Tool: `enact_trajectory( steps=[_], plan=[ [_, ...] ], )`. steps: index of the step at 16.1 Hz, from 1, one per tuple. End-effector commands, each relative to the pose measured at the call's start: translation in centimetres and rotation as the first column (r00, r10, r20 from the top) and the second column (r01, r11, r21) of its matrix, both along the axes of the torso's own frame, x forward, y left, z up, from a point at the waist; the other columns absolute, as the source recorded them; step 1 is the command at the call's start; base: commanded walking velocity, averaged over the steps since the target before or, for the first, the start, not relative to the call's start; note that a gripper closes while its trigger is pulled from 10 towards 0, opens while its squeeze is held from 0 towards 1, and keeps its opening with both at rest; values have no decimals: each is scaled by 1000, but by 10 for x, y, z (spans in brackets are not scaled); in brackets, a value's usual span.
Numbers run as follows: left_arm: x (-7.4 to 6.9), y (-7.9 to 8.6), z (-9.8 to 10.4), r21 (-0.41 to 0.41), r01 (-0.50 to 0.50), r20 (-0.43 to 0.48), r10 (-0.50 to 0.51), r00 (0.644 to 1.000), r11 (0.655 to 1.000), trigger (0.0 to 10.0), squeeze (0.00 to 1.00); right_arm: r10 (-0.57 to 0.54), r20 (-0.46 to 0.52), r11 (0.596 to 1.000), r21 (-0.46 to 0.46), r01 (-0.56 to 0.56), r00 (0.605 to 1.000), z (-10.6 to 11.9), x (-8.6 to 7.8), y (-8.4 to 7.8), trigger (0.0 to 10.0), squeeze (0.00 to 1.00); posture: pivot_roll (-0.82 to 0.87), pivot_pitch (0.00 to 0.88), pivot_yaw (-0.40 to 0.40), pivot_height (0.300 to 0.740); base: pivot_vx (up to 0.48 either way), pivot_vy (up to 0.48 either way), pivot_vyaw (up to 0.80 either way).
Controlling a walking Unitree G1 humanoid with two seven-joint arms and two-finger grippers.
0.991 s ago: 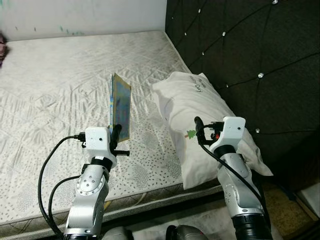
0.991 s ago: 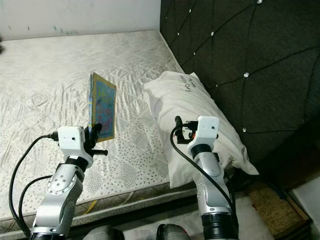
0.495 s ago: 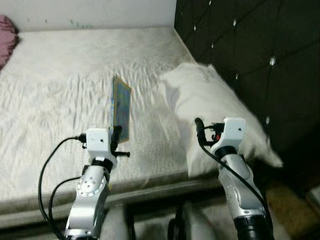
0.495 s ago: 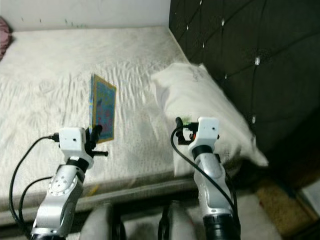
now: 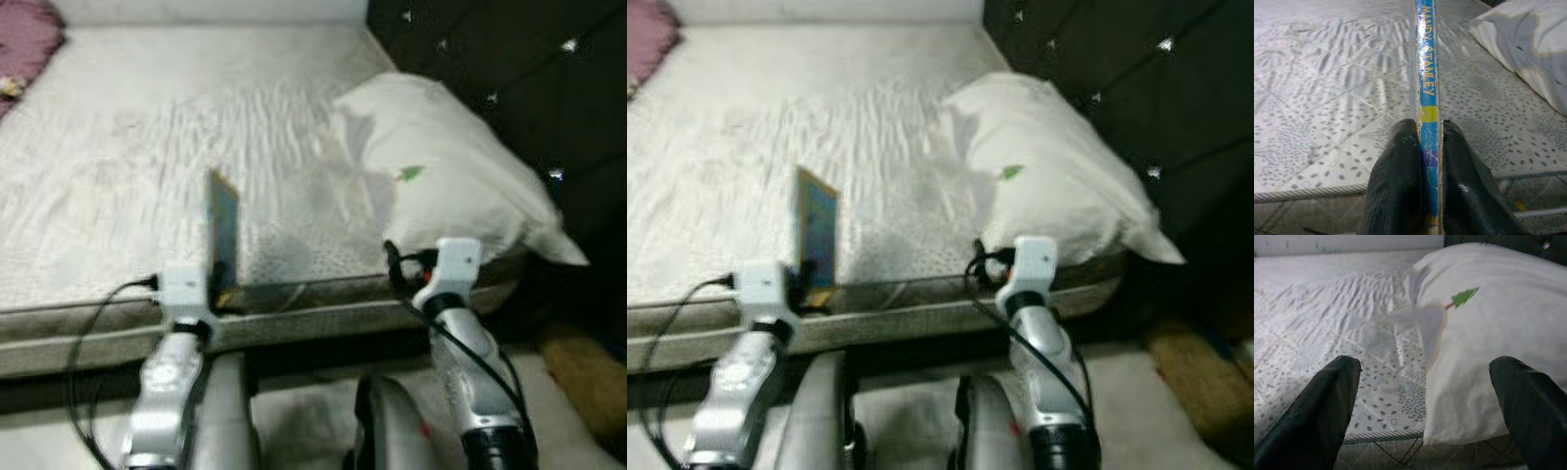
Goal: Clean up the room
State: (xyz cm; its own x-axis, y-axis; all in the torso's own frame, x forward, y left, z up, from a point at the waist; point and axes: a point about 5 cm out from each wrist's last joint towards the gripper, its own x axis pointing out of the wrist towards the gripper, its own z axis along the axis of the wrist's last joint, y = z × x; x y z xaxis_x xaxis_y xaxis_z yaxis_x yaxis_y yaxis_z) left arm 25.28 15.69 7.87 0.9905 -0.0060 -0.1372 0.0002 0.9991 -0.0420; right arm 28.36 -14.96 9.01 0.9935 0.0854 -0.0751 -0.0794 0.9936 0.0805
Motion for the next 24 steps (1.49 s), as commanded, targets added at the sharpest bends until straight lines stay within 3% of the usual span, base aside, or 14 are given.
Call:
enact_trajectory(
  steps=[1,19,20,22,24],
  plan=[
    [9,-6,21,-11,17,96,-16,995,1000,10000,0,-10,19,1000,-12,10,1000,6,3,-4,10000,0,-10,82,-30,604,0,0,0],
    [11,-12,19,-44,47,83,-43,996,998,10000,0,1,17,999,-34,-1,1000,4,3,-3,10000,0,-12,72,-25,604,309,0,0],
    [11,-13,18,-62,44,68,-40,997,997,10000,0,2,17,999,-35,-1,1000,4,3,-3,10000,0,-12,72,-25,604,0,0,0],
    [12,-18,3,-206,31,-44,-41,998,978,10000,0,5,14,999,-36,-5,1000,3,2,-3,10000,0,-17,69,-27,604,0,0,0],
    [15,-23,-4,-261,45,-98,-73,993,964,10000,0,11,17,999,-30,-10,1000,3,2,-3,10000,0,-20,68,-30,589,0,0,0]
  ],
)
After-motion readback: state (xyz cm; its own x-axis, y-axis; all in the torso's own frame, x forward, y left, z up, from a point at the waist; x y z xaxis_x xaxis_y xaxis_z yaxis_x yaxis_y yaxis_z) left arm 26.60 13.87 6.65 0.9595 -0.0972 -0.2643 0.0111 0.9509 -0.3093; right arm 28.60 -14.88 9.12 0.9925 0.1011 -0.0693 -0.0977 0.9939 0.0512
